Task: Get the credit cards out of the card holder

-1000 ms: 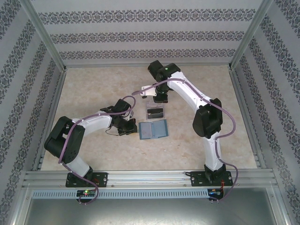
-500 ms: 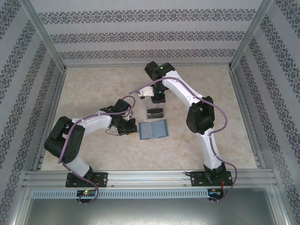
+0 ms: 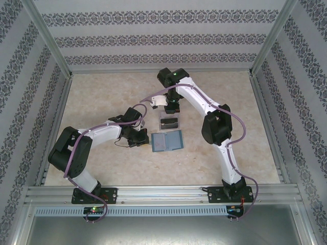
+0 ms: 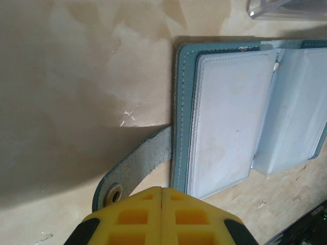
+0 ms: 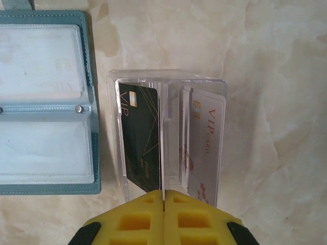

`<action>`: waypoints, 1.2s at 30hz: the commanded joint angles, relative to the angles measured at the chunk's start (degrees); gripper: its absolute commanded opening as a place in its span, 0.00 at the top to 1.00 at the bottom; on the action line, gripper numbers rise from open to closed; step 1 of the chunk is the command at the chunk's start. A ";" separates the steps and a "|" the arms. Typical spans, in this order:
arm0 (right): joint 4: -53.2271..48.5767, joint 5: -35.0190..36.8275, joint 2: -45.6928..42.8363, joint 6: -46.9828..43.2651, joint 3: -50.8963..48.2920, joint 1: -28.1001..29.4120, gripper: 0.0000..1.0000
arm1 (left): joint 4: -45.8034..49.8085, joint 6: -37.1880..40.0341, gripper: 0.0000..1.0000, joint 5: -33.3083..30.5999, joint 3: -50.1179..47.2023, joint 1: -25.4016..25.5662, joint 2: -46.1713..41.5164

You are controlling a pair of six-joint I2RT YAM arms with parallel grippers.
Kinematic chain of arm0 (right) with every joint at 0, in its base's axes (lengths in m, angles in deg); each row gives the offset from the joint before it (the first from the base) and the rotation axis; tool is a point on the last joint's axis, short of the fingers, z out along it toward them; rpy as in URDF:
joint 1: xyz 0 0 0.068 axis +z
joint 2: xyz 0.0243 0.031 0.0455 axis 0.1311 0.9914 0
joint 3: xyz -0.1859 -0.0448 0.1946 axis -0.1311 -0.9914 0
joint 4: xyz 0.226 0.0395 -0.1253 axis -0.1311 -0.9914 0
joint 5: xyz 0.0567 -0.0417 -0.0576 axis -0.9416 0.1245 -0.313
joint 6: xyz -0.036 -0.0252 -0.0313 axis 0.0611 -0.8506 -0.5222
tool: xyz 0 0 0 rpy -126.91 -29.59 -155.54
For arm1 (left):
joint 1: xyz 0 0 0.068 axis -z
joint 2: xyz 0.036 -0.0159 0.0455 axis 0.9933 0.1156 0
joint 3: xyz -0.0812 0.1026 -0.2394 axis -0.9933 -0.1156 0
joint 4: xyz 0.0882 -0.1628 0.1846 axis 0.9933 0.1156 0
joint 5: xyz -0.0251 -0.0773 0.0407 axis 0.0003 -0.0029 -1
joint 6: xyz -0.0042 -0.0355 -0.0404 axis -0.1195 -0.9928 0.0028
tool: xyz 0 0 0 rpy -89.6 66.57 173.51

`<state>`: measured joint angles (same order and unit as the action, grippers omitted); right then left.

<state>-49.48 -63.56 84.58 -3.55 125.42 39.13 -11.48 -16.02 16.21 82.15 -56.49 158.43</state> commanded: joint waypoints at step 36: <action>-3.61 -2.40 5.44 -2.76 5.93 -0.48 1.00 | 0.61 0.54 1.00 -0.44 1.25 -0.67 0.41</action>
<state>-50.72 -63.12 88.15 -5.89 130.21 39.13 -11.43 -16.00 16.24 82.17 -56.49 158.43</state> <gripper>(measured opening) 0.067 0.046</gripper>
